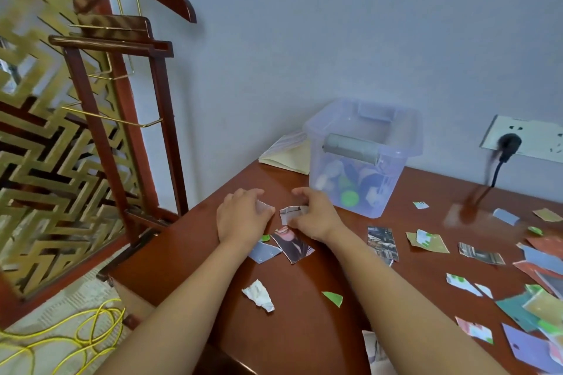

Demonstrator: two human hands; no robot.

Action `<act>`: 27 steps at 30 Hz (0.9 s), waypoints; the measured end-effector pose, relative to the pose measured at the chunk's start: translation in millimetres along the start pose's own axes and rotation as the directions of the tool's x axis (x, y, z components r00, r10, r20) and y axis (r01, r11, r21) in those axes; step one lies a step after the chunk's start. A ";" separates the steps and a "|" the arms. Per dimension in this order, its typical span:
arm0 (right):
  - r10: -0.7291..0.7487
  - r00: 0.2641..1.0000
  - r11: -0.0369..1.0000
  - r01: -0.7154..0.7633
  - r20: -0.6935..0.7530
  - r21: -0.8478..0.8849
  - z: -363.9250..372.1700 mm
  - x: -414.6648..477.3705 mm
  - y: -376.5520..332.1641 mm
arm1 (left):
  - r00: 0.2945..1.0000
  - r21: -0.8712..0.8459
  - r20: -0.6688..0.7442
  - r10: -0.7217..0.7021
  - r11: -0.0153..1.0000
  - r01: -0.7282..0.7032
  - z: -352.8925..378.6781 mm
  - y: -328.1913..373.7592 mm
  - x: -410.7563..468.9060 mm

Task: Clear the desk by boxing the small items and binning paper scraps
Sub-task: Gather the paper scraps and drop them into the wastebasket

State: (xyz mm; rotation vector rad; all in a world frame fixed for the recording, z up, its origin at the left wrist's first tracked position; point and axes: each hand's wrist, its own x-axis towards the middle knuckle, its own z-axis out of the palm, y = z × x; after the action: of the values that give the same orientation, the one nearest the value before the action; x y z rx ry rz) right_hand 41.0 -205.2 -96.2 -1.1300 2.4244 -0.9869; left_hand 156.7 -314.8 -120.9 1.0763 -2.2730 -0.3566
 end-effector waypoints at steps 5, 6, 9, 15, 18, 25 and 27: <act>0.026 0.990 0.982 0.000 -0.137 0.187 3.4 -11.0 3.0 | 1.000 -0.007 0.027 -0.003 1.000 0.003 -2.3 1.5 -4.0; 0.034 0.986 0.974 0.004 -0.165 0.227 4.0 -13.1 3.6 | 0.999 -0.009 0.045 -0.009 1.000 0.010 -3.7 2.3 -4.2; 0.041 0.979 0.955 0.021 -0.202 0.296 6.0 -17.2 3.9 | 0.993 -0.024 0.116 -0.023 0.999 0.026 -7.7 3.2 -2.8; 0.026 0.962 0.922 0.081 -0.272 0.377 6.4 -23.8 3.7 | 0.906 -0.038 0.422 -0.001 0.999 0.019 -25.8 -0.5 9.1; 0.033 0.958 0.906 0.092 -0.284 0.414 4.8 -26.7 3.1 | 0.876 0.072 0.482 0.021 0.995 -0.063 -28.9 5.4 10.0; 0.032 0.963 0.884 0.097 -0.266 0.458 2.3 -29.7 2.9 | 0.911 0.093 0.388 0.137 0.978 -0.187 -23.8 1.9 6.3; 0.040 0.965 0.881 0.088 -0.259 0.466 3.4 -28.9 2.9 | 0.924 0.067 0.347 0.160 0.979 -0.195 -20.3 -1.5 5.3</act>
State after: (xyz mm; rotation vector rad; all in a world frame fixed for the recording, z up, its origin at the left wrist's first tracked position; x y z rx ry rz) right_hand 59.9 -183.5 -101.4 -0.8972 2.1592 -1.7178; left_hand 167.5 -319.6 -103.5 0.9004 -2.6996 -0.3806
